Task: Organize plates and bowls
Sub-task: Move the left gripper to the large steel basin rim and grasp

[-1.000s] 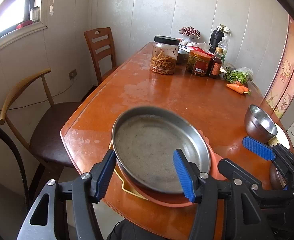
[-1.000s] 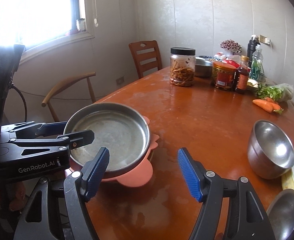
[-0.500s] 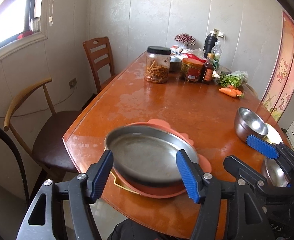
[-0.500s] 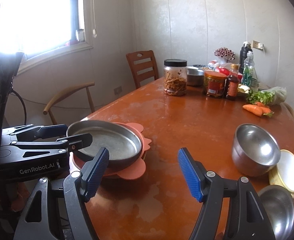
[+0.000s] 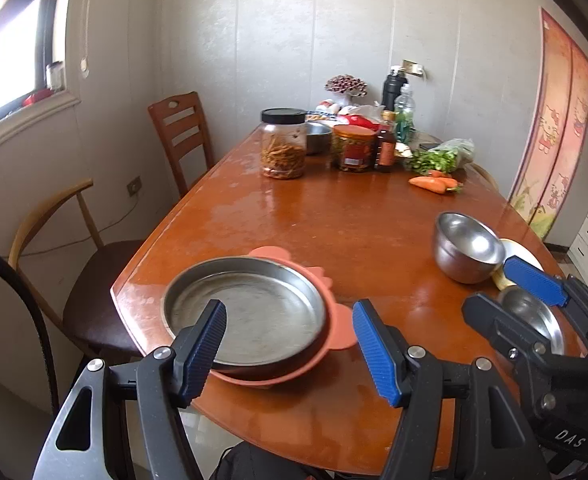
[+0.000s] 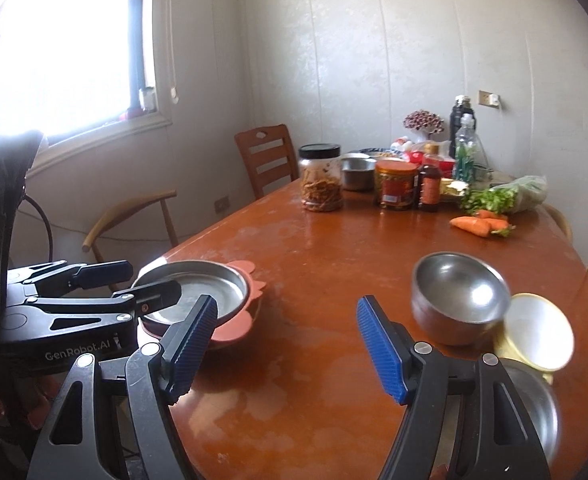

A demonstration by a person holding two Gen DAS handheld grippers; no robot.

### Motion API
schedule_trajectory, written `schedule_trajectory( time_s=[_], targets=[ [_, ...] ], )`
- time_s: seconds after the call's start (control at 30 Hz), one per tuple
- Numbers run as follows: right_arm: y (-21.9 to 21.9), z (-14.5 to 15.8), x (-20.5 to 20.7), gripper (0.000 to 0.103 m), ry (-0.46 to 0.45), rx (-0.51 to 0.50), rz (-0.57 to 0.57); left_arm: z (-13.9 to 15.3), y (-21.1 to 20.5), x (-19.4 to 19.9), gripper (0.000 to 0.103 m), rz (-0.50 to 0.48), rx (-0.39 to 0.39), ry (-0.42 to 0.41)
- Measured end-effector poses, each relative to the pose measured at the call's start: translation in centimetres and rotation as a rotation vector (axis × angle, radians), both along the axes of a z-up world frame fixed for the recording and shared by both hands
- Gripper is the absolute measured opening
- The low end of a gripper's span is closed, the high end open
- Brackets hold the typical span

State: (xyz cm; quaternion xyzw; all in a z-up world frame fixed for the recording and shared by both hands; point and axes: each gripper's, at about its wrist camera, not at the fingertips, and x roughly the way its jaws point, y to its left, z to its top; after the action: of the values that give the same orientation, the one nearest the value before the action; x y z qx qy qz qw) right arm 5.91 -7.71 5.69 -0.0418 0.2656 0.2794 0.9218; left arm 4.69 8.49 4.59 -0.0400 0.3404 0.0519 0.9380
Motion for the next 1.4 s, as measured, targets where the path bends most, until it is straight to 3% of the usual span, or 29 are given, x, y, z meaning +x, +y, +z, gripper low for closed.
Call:
schedule_trajectory(
  time_s=[0.67, 1.4],
  targets=[
    [-8.5, 1.7, -3.0, 0.076, -0.041, 0.04, -0.122, 1.5, -8.1, -0.8, 0.067, -0.115, 0.018, -0.029],
    [-17.4, -0.3, -3.9, 0.077, 0.02, 0.004, -0.292, 0.1, -15.8, 0.8, 0.067, -0.242, 0.005, 0.009]
  ],
)
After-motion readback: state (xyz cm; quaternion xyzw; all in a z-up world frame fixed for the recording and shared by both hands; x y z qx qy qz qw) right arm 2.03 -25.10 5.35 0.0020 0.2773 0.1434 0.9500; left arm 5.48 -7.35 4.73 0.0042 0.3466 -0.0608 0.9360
